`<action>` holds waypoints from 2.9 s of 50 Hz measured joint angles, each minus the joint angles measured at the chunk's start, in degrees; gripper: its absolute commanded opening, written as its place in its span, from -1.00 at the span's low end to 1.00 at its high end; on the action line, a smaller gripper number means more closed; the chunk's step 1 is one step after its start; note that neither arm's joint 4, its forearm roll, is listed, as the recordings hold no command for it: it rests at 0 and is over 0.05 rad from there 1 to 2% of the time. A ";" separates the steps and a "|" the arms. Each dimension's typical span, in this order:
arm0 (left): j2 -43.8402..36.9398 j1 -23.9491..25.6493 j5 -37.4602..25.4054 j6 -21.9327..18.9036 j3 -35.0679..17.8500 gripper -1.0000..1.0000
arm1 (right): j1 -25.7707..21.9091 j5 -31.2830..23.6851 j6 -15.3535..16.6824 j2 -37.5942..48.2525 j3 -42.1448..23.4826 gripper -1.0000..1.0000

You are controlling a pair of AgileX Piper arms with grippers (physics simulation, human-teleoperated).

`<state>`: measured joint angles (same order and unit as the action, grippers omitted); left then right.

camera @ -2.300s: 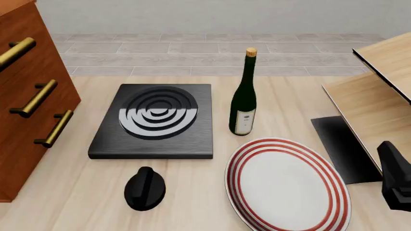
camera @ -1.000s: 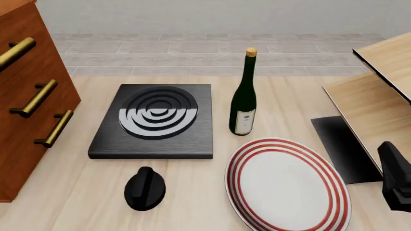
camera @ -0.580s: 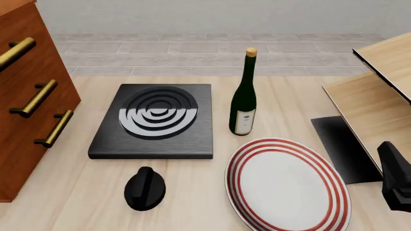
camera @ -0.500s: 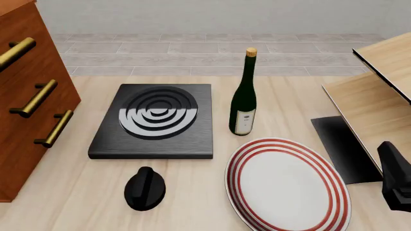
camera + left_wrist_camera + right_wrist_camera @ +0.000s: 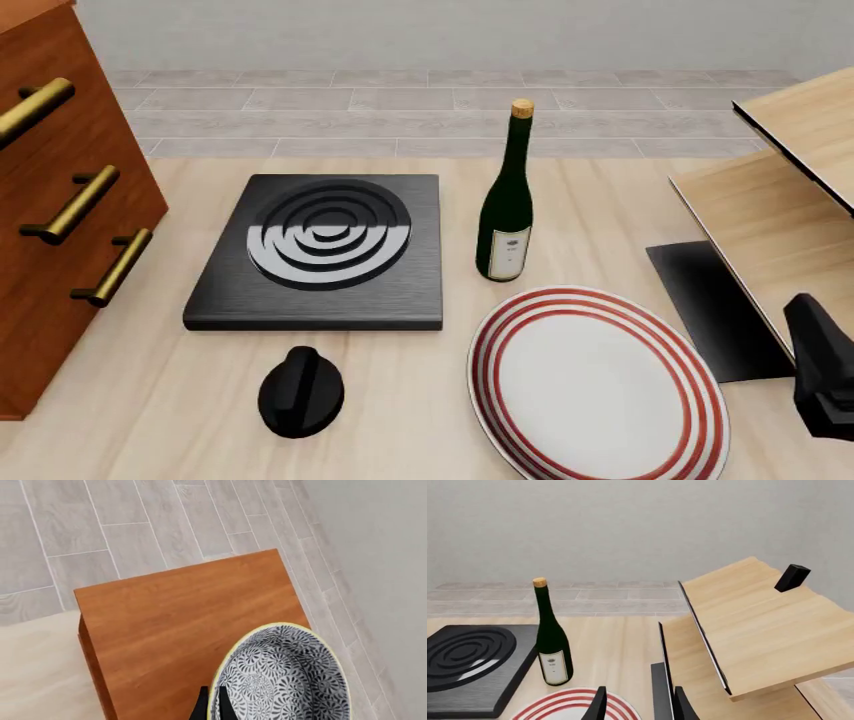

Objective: Put the bowl on the top of the cabinet.

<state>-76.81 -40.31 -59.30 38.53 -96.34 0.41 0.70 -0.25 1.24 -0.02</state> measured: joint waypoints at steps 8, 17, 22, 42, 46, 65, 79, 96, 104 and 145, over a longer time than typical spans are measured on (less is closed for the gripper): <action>-0.38 -0.74 0.85 -0.30 1.33 -1.00 | -0.05 -0.07 0.06 -0.04 0.00 1.00; -0.64 -1.41 1.96 -0.45 3.20 -1.00 | -0.10 -0.13 0.14 -0.06 0.01 1.00; -0.67 -1.65 2.52 -0.48 4.10 -1.00 | -0.12 -0.21 0.18 -0.16 0.01 1.00; 0.36 -1.99 4.78 -0.63 6.20 -1.00 | -0.15 0.19 0.33 0.18 -0.01 1.00; 0.48 -2.04 5.23 -0.60 6.58 -1.00 | -0.14 0.08 0.35 0.06 -0.01 1.00; 1.97 0.02 8.76 3.49 10.82 1.00 | -0.20 -0.30 0.50 -0.31 -0.02 1.00; 2.39 1.17 9.58 4.80 12.45 1.00 | -0.24 -0.11 0.63 -0.14 -0.02 1.00; 5.15 0.66 9.08 5.95 11.64 1.00 | -0.32 -0.12 0.92 -0.14 -0.02 1.00; 6.75 0.41 8.85 6.24 10.82 1.00 | -0.41 -0.20 1.11 -0.20 -0.01 1.00; 18.85 4.00 7.87 7.63 11.88 1.00 | -0.61 -0.77 1.61 -0.93 -0.03 1.00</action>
<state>-57.96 -36.31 -51.43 46.16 -84.46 -0.21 -0.07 1.37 0.31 -0.05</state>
